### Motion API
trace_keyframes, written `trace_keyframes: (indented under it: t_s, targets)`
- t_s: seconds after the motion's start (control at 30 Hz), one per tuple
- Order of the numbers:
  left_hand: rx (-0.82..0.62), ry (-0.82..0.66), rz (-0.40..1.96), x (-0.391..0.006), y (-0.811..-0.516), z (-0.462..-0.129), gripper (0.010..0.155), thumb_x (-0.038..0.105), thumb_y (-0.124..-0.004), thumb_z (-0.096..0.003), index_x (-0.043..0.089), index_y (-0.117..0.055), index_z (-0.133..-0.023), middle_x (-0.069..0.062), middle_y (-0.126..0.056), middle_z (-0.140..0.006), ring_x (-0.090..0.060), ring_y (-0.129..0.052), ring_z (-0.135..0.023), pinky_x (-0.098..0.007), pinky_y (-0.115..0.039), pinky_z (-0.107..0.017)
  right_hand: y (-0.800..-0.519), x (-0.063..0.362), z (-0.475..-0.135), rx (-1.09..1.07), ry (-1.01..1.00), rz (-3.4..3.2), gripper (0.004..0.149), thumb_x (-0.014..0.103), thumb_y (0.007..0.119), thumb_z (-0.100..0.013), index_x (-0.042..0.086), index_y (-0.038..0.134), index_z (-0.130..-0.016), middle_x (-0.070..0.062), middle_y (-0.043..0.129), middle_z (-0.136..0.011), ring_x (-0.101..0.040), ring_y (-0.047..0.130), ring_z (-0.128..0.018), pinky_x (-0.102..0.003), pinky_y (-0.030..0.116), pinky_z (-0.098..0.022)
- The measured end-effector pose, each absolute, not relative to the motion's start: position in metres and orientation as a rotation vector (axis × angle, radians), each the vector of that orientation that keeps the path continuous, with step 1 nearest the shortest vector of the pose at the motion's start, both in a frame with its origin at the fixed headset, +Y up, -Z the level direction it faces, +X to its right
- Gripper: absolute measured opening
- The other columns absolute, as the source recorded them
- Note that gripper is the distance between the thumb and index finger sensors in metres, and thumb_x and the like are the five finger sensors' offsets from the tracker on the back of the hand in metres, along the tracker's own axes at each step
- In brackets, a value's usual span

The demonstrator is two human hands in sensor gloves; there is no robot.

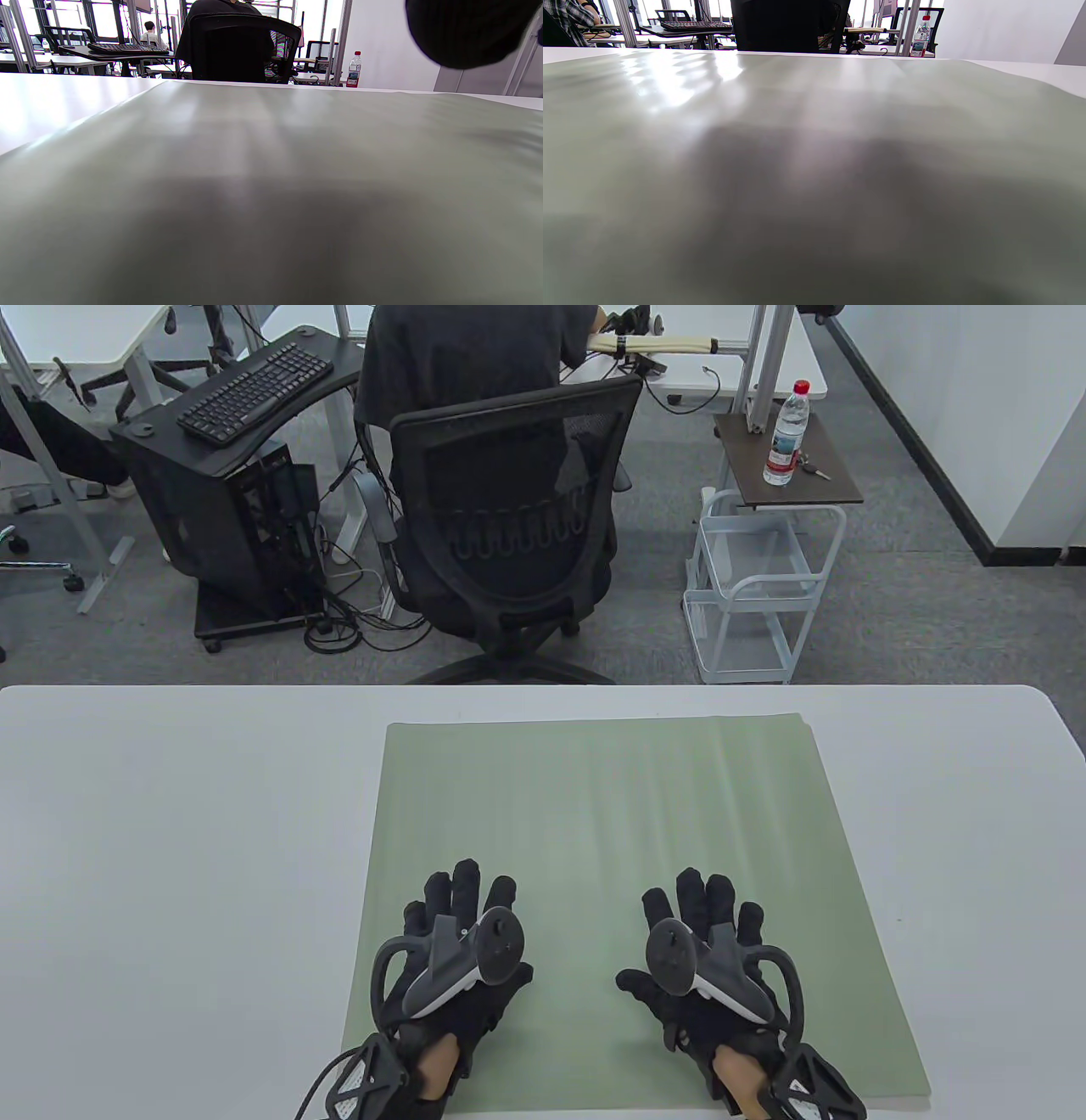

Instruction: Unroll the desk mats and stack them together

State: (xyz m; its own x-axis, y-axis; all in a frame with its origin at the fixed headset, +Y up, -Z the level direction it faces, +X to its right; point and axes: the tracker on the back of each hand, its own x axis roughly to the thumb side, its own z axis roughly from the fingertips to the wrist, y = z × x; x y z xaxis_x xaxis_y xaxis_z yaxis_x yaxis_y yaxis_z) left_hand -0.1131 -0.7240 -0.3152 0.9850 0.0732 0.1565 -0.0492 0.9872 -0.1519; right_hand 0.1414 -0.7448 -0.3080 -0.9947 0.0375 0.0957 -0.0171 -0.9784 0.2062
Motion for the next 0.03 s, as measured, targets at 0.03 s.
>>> trace_keyframes:
  t_s: [0.03]
  targets:
    - [-0.149,-0.163,0.062,-0.1128,-0.7242,-0.3152,0.090,0.061,-0.076,-0.0332,0.032,-0.026,-0.102,-0.015,-0.011,-0.114,-0.052,-0.027,-0.104,-0.070,-0.034,-0.071,-0.7449,0.1416,-0.3081,0.153,0.327,3.094,0.090,0.073,0.049,-0.038,0.032,0.010,-0.108,-0.009,-0.012,-0.109,-0.047,-0.008,-0.099,-0.070,0.008,-0.067]
